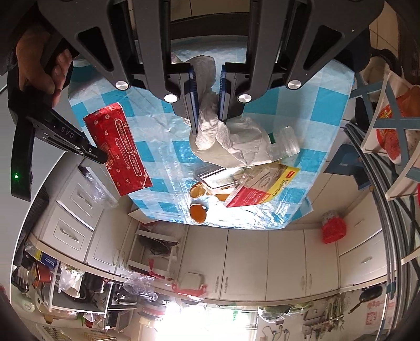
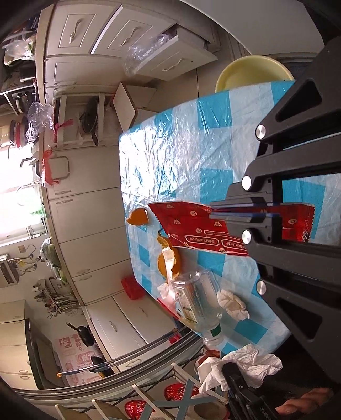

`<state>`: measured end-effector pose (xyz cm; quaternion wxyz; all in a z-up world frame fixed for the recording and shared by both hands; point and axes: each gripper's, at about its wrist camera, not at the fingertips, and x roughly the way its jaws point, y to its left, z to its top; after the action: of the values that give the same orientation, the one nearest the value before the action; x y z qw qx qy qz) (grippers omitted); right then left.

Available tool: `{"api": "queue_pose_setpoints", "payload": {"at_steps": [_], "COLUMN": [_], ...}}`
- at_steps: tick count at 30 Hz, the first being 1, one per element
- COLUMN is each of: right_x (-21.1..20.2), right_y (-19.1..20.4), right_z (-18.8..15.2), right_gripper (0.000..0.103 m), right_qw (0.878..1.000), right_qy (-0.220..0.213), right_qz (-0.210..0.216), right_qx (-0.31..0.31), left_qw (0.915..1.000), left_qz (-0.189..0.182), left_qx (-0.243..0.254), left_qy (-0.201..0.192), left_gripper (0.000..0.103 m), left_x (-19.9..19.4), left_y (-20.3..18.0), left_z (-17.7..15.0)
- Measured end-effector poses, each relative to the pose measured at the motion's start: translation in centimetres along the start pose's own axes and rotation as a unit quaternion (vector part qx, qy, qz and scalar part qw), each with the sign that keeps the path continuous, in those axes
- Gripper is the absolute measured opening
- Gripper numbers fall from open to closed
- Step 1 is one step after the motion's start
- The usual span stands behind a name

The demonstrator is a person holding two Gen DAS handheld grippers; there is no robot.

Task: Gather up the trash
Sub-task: 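Carry the red wrapper with the right gripper to the yellow bin and release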

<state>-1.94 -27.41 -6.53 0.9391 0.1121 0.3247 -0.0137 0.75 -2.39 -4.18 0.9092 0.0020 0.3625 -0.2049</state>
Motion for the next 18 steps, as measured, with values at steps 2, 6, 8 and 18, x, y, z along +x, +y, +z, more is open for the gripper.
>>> {"api": "queue_pose_setpoints", "payload": {"at_steps": [2, 6, 8, 18], "right_x": [-1.0, -2.8, -3.3, -1.2], "right_y": [-1.3, -4.6, -6.8, -15.7], "right_z": [0.6, 1.7, 2.1, 2.5], "right_gripper": [0.004, 0.004, 0.004, 0.004], "right_qw": [1.0, 0.998, 0.996, 0.978], "right_qy": [-0.013, -0.032, -0.032, 0.044], "right_qz": [-0.012, -0.057, -0.083, -0.201], "right_qx": [0.008, 0.021, 0.03, 0.044], "left_qw": [0.9999, 0.9991, 0.9982, 0.9922], "left_qz": [-0.01, -0.038, -0.052, -0.11], "left_qx": [0.006, 0.019, 0.027, 0.056], "left_qy": [-0.002, -0.008, -0.011, -0.014], "left_gripper": [0.013, 0.013, 0.013, 0.013], "left_x": [0.2, 0.8, 1.1, 3.7], "left_y": [-1.1, -3.8, -5.3, -13.4], "left_z": [0.6, 2.0, 2.7, 4.9]}}
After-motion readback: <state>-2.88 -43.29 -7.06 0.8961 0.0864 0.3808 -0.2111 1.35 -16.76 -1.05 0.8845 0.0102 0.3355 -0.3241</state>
